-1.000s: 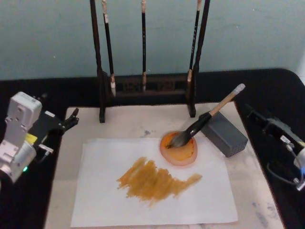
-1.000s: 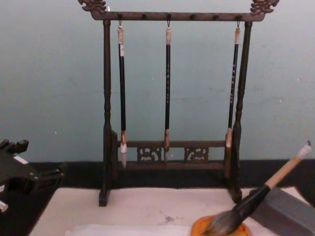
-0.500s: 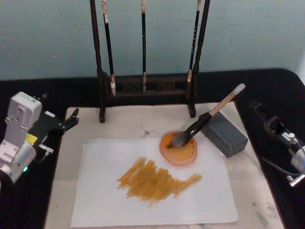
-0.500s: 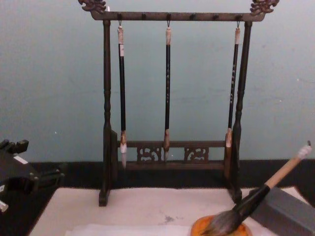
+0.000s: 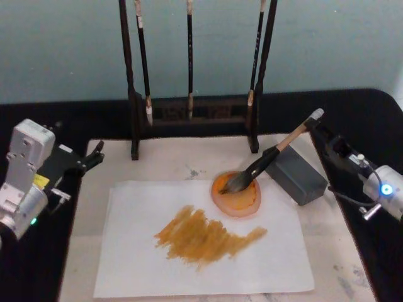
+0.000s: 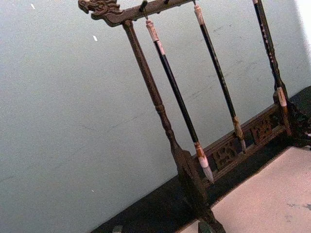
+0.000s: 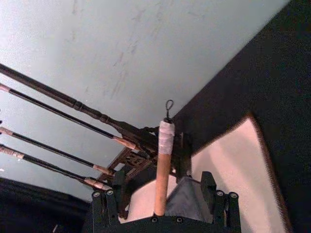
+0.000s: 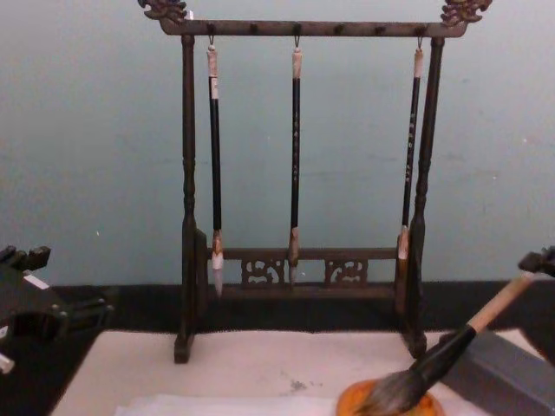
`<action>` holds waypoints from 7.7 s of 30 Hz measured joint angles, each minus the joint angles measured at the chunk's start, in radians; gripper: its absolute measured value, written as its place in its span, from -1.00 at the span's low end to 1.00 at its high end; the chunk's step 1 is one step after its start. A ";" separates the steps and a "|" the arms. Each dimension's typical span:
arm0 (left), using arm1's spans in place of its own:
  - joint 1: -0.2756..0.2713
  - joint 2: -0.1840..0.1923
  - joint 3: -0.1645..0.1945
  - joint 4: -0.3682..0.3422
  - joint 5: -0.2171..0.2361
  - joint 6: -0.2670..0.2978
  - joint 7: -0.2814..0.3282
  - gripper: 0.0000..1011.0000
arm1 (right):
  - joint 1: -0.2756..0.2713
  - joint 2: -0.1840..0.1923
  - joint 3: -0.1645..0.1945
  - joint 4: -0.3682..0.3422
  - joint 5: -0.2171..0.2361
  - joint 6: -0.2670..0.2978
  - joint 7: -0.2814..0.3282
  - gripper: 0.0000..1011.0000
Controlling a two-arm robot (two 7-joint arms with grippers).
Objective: Pick up the brush from the inkstone, write on the paper, then place the brush back to its original position.
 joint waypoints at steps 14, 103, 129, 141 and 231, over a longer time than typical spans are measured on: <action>0.000 0.000 0.000 0.000 0.000 0.000 0.000 1.00 | 0.129 -0.019 -0.084 0.142 -0.024 -0.027 0.039 0.98; 0.000 0.000 0.000 0.000 0.000 0.000 0.000 1.00 | 0.232 0.090 -0.238 -0.001 -0.101 -0.100 0.064 -0.69; 0.000 0.000 0.000 0.000 0.000 0.000 0.000 1.00 | 0.260 0.170 -0.426 -0.301 -0.389 -0.123 0.171 -0.69; 0.000 0.000 0.000 0.000 0.000 0.000 0.000 1.00 | 0.221 0.165 -0.469 -0.304 -0.434 -0.107 0.190 -0.69; 0.000 0.000 0.000 0.000 0.000 0.000 0.000 1.00 | 0.162 0.122 -0.390 -0.284 -0.568 -0.136 0.190 -0.69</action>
